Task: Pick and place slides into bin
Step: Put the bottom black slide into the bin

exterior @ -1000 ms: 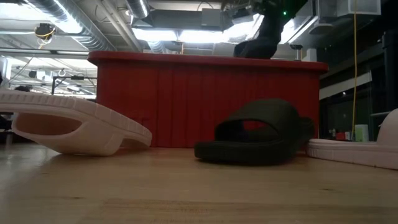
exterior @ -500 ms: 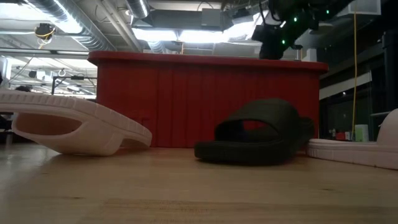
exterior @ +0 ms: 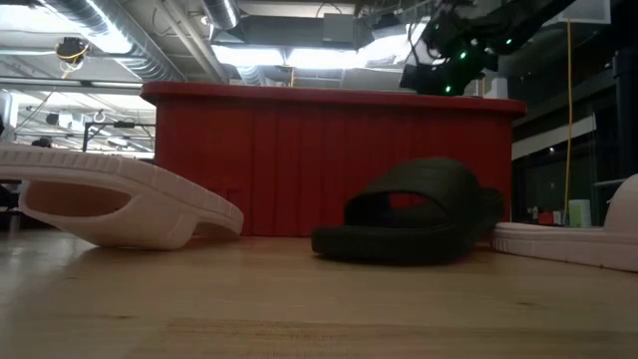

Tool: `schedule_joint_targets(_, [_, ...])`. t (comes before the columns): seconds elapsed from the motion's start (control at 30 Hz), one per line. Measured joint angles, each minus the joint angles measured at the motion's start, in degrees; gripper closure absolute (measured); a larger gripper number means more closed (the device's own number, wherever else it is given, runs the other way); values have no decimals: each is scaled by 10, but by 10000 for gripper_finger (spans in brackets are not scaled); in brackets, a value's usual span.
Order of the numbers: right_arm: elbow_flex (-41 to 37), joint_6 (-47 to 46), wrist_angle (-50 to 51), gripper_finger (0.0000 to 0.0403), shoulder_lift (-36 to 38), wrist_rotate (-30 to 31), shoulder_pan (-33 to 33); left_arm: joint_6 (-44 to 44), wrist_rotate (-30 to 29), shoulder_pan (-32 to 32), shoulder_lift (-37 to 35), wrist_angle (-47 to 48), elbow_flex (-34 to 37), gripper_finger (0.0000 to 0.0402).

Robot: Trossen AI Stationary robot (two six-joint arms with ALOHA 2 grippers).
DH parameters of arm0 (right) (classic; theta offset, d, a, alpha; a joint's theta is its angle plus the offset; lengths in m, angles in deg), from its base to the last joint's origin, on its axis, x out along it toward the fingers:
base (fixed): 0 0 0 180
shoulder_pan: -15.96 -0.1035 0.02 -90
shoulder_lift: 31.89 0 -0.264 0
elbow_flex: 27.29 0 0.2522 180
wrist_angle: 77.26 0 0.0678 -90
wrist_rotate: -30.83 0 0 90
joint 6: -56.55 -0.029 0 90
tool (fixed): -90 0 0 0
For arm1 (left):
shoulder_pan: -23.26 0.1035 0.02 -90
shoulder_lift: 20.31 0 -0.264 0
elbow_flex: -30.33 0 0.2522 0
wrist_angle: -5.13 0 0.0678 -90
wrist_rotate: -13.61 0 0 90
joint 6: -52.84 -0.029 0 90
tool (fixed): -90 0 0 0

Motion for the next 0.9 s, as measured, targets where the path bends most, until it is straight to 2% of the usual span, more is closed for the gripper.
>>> schedule_joint_targets(0.23, [32,21,12,387,-65,3,12,1,-21,0,0,0,0,400])
schedule_joint_targets(0.43, [67,23,65,387,-106,3,13,0,-34,0,0,0,0,399])
schedule_joint_targets(0.9, [101,46,118,387,-155,-22,18,0,-34,0,0,0,0,399])
